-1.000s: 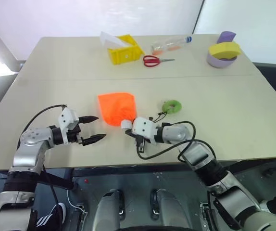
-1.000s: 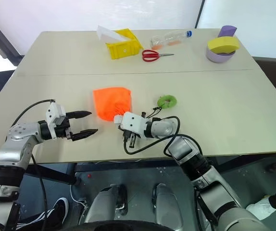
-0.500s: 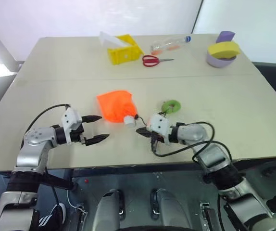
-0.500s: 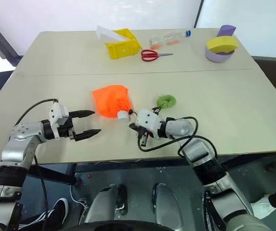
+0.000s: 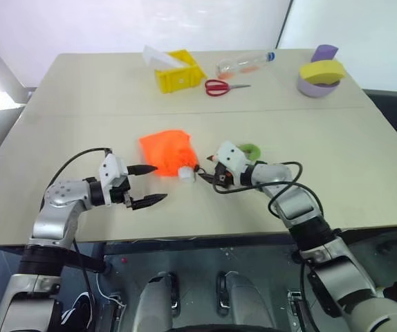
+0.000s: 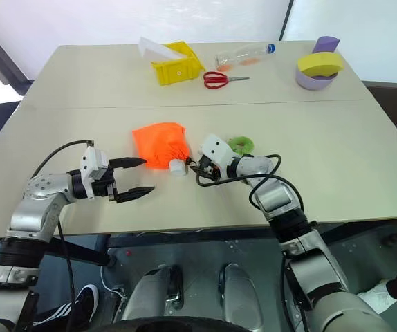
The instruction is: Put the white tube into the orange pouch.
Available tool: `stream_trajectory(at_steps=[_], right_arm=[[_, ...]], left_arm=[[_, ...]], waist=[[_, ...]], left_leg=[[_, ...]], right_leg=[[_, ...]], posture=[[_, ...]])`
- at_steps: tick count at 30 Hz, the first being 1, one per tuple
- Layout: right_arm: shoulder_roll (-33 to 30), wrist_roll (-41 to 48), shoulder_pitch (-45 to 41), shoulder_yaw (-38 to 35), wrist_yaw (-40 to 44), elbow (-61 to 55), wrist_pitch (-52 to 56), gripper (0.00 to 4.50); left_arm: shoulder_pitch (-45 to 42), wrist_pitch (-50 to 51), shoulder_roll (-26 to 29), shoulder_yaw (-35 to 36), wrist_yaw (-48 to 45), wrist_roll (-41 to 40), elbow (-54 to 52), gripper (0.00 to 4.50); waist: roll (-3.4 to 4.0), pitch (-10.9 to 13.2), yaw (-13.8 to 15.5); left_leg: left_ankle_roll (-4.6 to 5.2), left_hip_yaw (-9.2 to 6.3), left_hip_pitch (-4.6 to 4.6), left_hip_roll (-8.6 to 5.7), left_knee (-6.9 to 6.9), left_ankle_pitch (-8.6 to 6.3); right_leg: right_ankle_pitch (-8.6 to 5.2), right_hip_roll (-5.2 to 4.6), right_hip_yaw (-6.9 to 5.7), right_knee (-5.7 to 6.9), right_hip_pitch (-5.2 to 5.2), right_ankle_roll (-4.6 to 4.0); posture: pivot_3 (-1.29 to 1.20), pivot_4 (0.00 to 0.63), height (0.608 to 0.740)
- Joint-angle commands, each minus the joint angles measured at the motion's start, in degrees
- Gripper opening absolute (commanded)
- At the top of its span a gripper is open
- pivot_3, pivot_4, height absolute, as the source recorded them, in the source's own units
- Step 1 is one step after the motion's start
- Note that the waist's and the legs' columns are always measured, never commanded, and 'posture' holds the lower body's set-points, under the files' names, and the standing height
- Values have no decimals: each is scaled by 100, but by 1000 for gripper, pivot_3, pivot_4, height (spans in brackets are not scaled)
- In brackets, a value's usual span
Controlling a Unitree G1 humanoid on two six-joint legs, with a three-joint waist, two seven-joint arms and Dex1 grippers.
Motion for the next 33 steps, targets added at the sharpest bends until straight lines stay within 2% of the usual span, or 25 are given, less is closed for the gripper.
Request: stream_trajectory(at_steps=[1,2,8,17,23,27,33], right_arm=[[-17,-28,-53,71,134,-52,70,2852],[-38,-54,-36,82,128,-37,113,2852],[-323,-117,62,-59,125,-452,242,17],[-504,125,-65,-319,146,-1528,762,17],[-550,244,-212,-502,100,-1908,1075,17],[-533,300,-249,-584,10,-1938,1122,17],[-590,290,-343,-549,-9,-2066,1165,17]], left_arm=[[-169,42,-47,-75,12,-60,-334,4374],[-209,51,-73,-115,12,-50,-374,4374],[-765,-92,-298,-375,26,115,-280,4374],[-2078,-1867,-1016,-835,182,1093,1901,4374],[-2655,-2468,-1070,-972,-254,1286,3046,4374],[-2939,-2693,-1079,-1066,-476,1426,3519,4374],[-3295,-2789,-1227,-1348,-123,1992,3618,4374]], waist=[[0,0,6],[0,0,9],[0,0,18],[0,0,-2],[0,0,4],[0,0,15],[-1,1,17]], left_leg=[[0,0,0,0,1,0],[0,0,0,0,2,0],[0,-2,2,0,14,0],[1,-4,1,2,39,0],[1,-7,-3,8,56,0],[1,-7,-7,7,62,-1],[2,-8,-17,5,62,-1]], right_leg=[[0,0,0,0,0,0],[0,0,0,0,1,0],[0,0,0,6,7,-1],[4,9,0,46,0,21],[-5,8,0,53,-1,3],[-5,5,0,52,-1,2],[-5,4,-1,50,-4,5]], posture=[[0,150,740],[0,150,740],[0,150,740],[0,150,740],[0,150,740],[0,150,740],[0,150,740]])
